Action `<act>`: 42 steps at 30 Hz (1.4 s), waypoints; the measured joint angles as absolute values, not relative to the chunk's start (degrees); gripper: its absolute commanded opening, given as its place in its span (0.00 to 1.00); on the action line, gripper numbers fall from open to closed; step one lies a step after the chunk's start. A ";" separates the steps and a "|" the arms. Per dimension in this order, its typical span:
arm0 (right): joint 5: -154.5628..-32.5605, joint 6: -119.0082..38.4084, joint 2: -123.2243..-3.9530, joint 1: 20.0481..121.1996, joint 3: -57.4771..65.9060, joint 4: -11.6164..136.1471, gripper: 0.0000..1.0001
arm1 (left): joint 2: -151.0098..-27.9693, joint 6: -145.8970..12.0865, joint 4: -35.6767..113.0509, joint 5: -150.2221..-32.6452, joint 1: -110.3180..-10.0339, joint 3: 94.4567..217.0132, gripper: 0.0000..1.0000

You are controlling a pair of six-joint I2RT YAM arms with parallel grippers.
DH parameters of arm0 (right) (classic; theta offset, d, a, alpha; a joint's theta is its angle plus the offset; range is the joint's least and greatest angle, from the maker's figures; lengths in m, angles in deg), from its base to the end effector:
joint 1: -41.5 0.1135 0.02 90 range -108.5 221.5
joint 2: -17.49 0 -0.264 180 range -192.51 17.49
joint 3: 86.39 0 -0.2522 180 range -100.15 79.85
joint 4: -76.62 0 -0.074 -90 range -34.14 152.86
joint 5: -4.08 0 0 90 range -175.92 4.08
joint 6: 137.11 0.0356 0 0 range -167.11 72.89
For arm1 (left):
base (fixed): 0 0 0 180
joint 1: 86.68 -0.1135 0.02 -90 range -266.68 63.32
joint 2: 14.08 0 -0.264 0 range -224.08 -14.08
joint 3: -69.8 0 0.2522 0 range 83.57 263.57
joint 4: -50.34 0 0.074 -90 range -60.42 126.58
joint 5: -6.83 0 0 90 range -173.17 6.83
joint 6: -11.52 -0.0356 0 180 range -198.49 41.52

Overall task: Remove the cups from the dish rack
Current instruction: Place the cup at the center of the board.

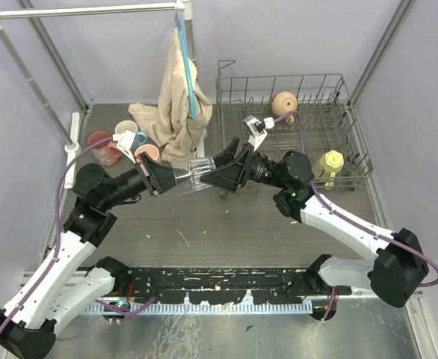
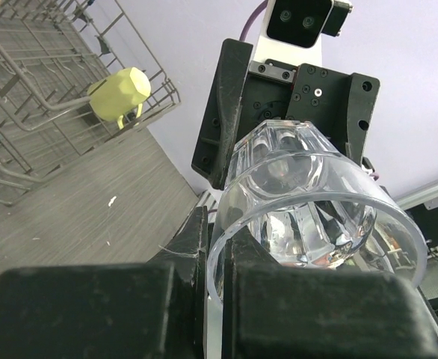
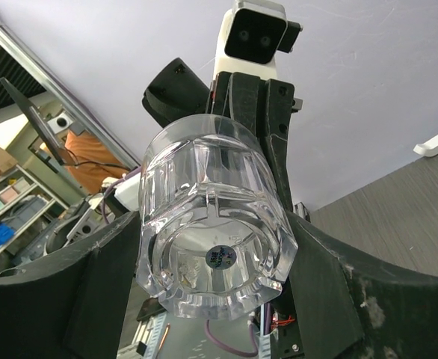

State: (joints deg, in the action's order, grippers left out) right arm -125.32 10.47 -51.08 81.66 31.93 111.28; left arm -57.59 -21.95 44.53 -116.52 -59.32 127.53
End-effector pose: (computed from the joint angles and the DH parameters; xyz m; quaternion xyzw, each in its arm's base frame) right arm 0.1870 0.1874 0.3763 -0.2116 0.5246 0.7217 0.3990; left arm 0.1470 -0.0981 0.3724 0.0526 0.6604 -0.6242 0.4141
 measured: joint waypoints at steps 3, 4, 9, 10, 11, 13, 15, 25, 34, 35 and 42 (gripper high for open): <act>-124.97 10.38 -50.49 82.16 32.52 111.33 0.83 | -56.85 -23.83 40.20 -116.06 -59.04 129.45 0.00; -124.64 10.18 -50.32 82.23 32.69 111.18 0.84 | -56.63 -24.57 38.71 -115.62 -58.99 130.20 0.00; -121.36 9.13 -47.91 80.59 35.32 109.43 0.91 | -54.07 -29.47 30.28 -108.67 -59.41 134.96 0.00; -120.64 8.92 -46.95 79.80 36.45 109.03 0.91 | -53.35 -30.24 29.32 -107.29 -59.65 135.68 0.00; -120.20 8.78 -46.21 79.01 37.41 108.79 0.91 | -52.39 -31.04 28.07 -105.43 -59.76 136.56 0.00; -119.33 8.76 -44.40 76.85 39.71 108.14 0.91 | -51.08 -32.71 25.67 -102.79 -59.80 138.15 0.00; -118.91 8.81 -43.02 74.91 41.35 107.59 0.91 | -50.49 -34.48 22.54 -99.86 -59.78 140.36 0.00; -118.39 5.83 -31.83 68.61 45.41 99.09 0.91 | -59.29 -42.43 -3.03 -70.83 -59.87 155.55 0.00; -118.48 1.55 -24.13 67.89 46.11 91.31 0.91 | -71.25 -45.80 -12.52 -59.10 -69.22 160.08 0.00; -118.43 1.03 -23.22 67.89 46.13 90.32 0.91 | -72.89 -45.71 -12.78 -60.15 -72.72 160.05 0.00; -117.67 -3.32 -16.72 67.87 46.16 83.31 0.91 | -83.27 -43.50 -12.41 -67.56 -88.74 156.88 0.00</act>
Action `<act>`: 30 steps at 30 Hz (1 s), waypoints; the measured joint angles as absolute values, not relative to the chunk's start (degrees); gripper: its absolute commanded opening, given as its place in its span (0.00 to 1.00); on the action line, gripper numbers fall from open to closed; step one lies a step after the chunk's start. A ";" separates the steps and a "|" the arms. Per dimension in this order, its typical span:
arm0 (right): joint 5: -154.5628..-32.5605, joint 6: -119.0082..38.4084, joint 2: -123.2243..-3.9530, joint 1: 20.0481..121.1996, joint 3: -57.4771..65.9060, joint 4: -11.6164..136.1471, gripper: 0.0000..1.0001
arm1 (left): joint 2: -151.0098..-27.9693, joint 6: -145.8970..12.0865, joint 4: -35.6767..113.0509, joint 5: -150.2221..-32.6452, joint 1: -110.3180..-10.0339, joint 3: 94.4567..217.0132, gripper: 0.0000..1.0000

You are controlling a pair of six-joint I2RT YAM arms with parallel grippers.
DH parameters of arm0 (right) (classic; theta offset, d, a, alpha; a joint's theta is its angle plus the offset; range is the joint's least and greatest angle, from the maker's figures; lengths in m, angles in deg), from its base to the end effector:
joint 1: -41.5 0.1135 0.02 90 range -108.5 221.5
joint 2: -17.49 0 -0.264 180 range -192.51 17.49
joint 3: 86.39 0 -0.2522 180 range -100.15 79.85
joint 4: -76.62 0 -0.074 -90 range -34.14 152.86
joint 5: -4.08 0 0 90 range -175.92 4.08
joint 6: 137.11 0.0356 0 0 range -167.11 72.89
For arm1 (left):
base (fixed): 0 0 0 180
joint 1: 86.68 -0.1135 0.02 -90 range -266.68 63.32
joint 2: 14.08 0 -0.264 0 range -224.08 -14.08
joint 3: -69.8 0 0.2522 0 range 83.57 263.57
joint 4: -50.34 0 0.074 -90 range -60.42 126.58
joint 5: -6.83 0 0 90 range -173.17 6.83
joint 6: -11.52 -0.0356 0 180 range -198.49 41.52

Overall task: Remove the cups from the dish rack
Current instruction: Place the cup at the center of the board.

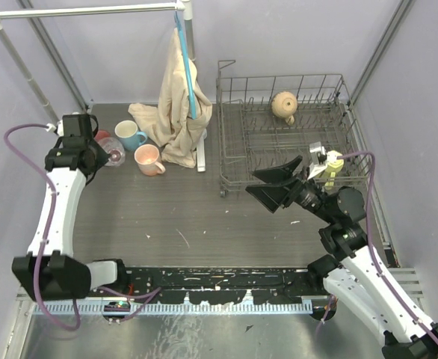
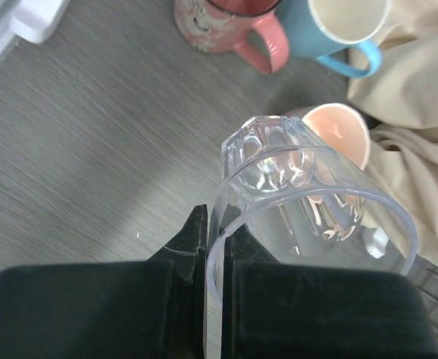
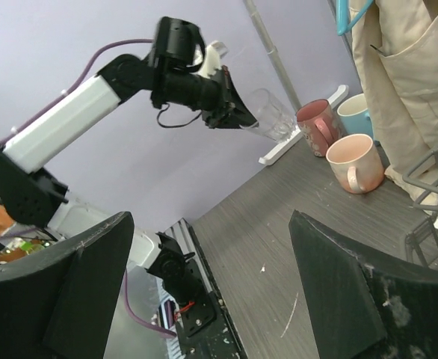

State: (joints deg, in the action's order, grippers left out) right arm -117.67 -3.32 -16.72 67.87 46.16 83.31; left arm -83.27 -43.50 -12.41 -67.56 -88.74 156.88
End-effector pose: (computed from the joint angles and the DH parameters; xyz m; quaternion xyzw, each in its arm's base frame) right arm 0.1218 0.0813 0.3552 -0.1378 0.5797 0.5811 0.5543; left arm 0.2425 0.0183 0.3614 -0.3400 0.8509 0.0125 0.4002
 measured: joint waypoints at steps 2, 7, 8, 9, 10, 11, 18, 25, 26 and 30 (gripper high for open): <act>-117.38 -4.42 -15.30 67.78 46.16 81.52 0.92 | -86.83 -43.35 -12.04 -68.71 -89.46 156.56 0.00; -116.77 -6.45 -13.99 67.74 46.16 78.83 0.92 | -94.81 -43.52 -10.25 -70.00 -89.81 155.11 0.00; -116.71 -6.56 -13.99 67.74 46.16 78.54 0.92 | -95.82 -43.52 -9.65 -70.22 -89.90 154.52 0.00; -116.60 -6.62 -14.01 67.74 46.16 78.26 0.92 | -96.67 -43.52 -9.26 -70.35 -90.03 154.02 0.00; -116.53 -6.71 -14.04 67.74 46.16 77.97 0.92 | -97.65 -43.52 -8.72 -70.48 -90.25 153.50 0.00; -116.49 -6.73 -14.04 67.74 46.16 77.71 0.92 | -98.66 -43.55 -8.50 -70.53 -90.47 153.32 0.00; -116.42 -6.73 -14.43 67.74 46.16 77.30 0.92 | -105.83 -44.01 -6.97 -70.62 -91.41 153.78 0.00; -116.42 -6.76 -14.71 67.74 46.16 77.30 0.92 | -112.25 -44.62 -6.99 -71.40 -91.74 157.54 0.00; -116.40 -6.76 -14.78 67.74 46.16 77.28 0.92 | -112.65 -44.77 -6.97 -71.53 -91.80 157.67 0.00; -116.40 -6.78 -14.80 67.74 46.16 77.19 0.92 | -113.98 -45.19 -7.16 -72.39 -92.13 158.00 0.03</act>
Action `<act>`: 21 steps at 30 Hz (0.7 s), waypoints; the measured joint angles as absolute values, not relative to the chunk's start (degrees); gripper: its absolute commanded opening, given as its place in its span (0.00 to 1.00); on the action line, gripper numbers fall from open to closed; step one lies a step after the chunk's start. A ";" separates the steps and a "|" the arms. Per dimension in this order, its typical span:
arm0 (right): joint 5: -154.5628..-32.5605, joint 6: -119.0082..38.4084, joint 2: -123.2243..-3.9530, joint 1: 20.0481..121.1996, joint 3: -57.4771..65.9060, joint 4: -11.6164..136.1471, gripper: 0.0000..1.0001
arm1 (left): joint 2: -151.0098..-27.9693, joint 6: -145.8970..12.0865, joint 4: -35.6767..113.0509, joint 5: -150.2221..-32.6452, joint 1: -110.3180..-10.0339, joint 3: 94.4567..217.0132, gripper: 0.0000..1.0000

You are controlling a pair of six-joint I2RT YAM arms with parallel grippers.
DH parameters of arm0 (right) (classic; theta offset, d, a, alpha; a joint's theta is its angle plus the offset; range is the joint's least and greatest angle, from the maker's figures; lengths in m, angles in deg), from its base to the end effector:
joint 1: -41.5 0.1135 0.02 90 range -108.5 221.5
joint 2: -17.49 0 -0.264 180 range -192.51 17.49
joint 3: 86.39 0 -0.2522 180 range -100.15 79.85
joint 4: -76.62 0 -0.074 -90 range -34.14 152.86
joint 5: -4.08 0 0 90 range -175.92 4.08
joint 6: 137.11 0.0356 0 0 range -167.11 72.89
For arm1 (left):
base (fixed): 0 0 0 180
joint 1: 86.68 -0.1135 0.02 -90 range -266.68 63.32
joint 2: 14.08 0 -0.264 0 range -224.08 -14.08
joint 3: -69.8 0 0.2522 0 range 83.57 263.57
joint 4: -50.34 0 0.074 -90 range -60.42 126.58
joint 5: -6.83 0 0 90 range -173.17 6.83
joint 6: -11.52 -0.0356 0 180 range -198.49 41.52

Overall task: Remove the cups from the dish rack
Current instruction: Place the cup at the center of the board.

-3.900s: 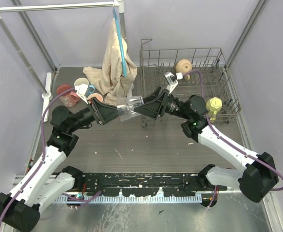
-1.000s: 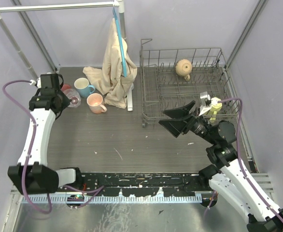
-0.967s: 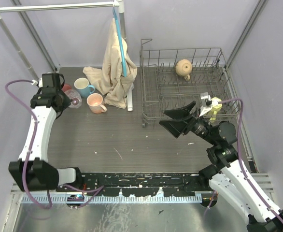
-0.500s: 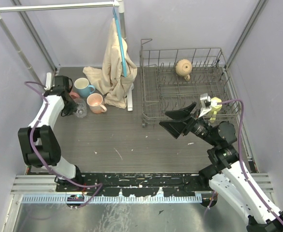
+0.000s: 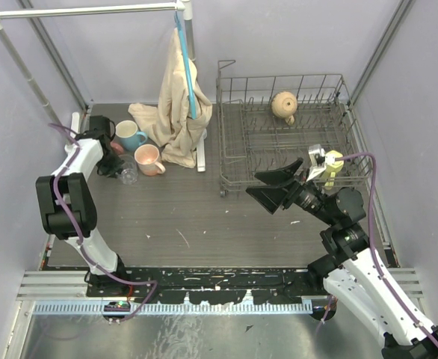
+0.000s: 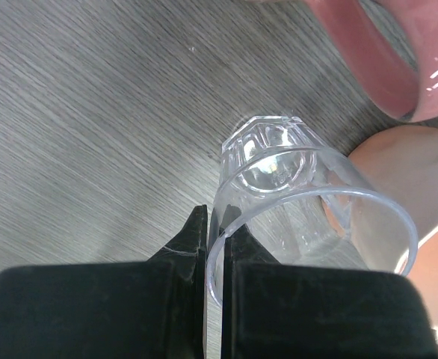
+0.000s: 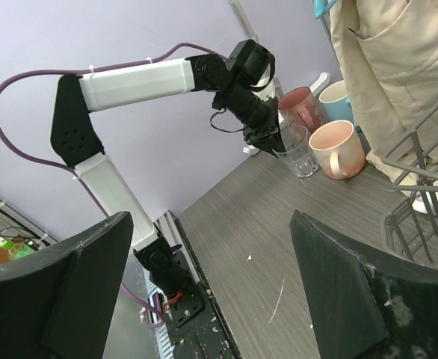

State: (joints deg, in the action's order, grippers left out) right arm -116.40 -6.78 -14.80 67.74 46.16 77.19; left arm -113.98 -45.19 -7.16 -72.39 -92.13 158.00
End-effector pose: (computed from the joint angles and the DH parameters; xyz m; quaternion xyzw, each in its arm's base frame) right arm 0.1185 0.0785 0.3489 -0.1365 0.6038 0.5548 0.5559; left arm 0.3488 0.0400 0.2206 -0.3408 0.9182 0.0464 0.1967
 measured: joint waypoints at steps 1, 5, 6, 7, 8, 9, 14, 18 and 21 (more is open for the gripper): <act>-116.40 -6.78 -14.82 67.74 46.16 77.19 0.92 | -114.31 -45.30 -7.19 -72.60 -92.19 158.11 0.05; -116.40 -6.78 -15.17 67.74 46.16 77.17 0.92 | -116.52 -45.71 -7.45 -73.39 -92.68 159.20 0.14; -116.40 -6.78 -15.17 67.74 46.16 77.14 0.92 | -116.65 -45.73 -7.45 -73.74 -92.85 159.33 0.18; -116.38 -6.78 -15.17 67.71 46.16 77.14 0.92 | -116.65 -45.80 -7.43 -73.89 -92.96 159.33 0.21; -116.38 -6.78 -15.17 67.74 46.16 77.12 0.92 | -116.65 -45.91 -7.43 -73.98 -92.98 159.35 0.24; -116.38 -6.80 -15.17 67.71 46.16 77.12 0.92 | -116.67 -45.91 -7.45 -74.22 -93.05 159.35 0.30; -116.36 -6.86 -15.17 67.71 46.16 77.10 0.92 | -116.73 -46.48 -7.97 -74.68 -93.18 160.27 0.46; -116.18 -6.93 -15.15 67.71 46.16 77.10 0.92 | -116.63 -46.89 -8.45 -74.64 -93.22 161.15 0.58; -115.98 -6.95 -15.15 67.71 46.16 77.10 0.92 | -116.32 -47.00 -9.00 -74.38 -93.27 161.61 0.60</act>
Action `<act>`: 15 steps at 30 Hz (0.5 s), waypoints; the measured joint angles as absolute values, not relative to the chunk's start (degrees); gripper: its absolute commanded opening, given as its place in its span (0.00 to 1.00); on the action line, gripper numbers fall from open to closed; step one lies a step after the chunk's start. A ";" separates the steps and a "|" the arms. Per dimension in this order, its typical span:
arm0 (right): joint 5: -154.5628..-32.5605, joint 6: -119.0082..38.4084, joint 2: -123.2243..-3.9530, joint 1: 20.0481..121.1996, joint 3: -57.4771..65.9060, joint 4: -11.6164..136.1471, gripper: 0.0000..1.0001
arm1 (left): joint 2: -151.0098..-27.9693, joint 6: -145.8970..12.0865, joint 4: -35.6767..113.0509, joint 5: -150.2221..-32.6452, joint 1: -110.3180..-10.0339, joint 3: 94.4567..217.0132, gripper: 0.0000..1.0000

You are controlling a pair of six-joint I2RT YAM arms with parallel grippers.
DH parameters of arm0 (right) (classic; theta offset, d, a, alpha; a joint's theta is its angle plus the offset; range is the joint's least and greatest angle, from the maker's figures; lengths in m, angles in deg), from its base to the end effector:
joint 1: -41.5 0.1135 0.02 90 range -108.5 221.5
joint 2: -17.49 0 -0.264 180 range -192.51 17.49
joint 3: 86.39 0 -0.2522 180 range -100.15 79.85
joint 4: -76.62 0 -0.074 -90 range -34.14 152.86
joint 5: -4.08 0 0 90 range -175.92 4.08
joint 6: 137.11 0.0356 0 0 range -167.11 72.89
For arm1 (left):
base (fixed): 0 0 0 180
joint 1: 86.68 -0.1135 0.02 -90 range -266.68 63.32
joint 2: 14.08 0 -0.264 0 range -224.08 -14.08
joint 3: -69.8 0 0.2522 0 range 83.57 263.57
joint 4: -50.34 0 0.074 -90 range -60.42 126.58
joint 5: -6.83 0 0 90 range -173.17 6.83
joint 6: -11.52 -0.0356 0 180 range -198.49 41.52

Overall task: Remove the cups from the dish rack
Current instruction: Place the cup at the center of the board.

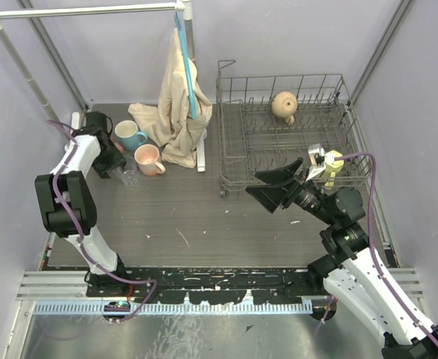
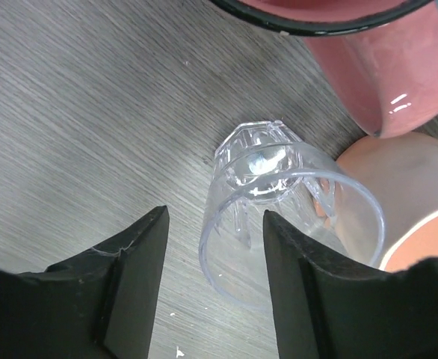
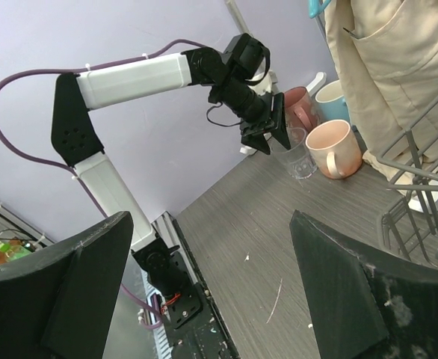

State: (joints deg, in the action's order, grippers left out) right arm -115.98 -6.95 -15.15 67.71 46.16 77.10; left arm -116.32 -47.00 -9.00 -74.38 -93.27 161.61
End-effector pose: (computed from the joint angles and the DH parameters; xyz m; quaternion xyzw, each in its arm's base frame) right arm 0.1201 0.0790 0.3480 -0.1334 0.6067 0.5519 0.5564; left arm 0.3587 0.0469 0.2234 -0.3329 0.9235 0.0359 0.1873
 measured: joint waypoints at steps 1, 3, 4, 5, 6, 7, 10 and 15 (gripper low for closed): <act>-115.94 -6.93 -15.15 67.71 46.16 77.10 0.92 | -115.99 -46.98 -9.24 -74.16 -93.29 161.82 0.60; -115.83 -6.95 -15.17 67.71 46.16 77.10 0.92 | -115.18 -46.98 -10.05 -74.09 -93.29 162.24 0.64; -115.74 -6.93 -15.17 67.71 46.16 77.08 0.92 | -114.44 -46.96 -10.57 -74.11 -93.29 162.50 0.67; -115.68 -6.93 -15.24 67.71 46.16 77.08 0.92 | -113.48 -46.91 -11.05 -74.16 -93.29 162.72 0.68; -115.57 -6.95 -15.35 67.71 46.18 77.06 0.92 | -112.36 -46.91 -11.27 -74.33 -93.29 162.92 0.68; -115.50 -6.95 -15.57 67.71 46.16 76.97 0.92 | -111.29 -46.83 -11.38 -74.48 -93.29 163.07 0.68; -114.85 -7.59 -16.42 67.71 46.13 75.79 0.92 | -106.61 -46.52 -11.53 -75.97 -93.27 163.53 0.69; -110.39 -10.73 -19.30 67.71 42.75 68.55 0.92 | -96.91 -45.16 -10.64 -78.20 -90.95 163.51 0.71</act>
State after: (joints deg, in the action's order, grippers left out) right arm -110.39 -10.73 -19.30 67.71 42.75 68.55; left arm -96.91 -45.16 -10.64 -78.20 -90.95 163.51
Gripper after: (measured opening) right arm 0.920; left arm 0.694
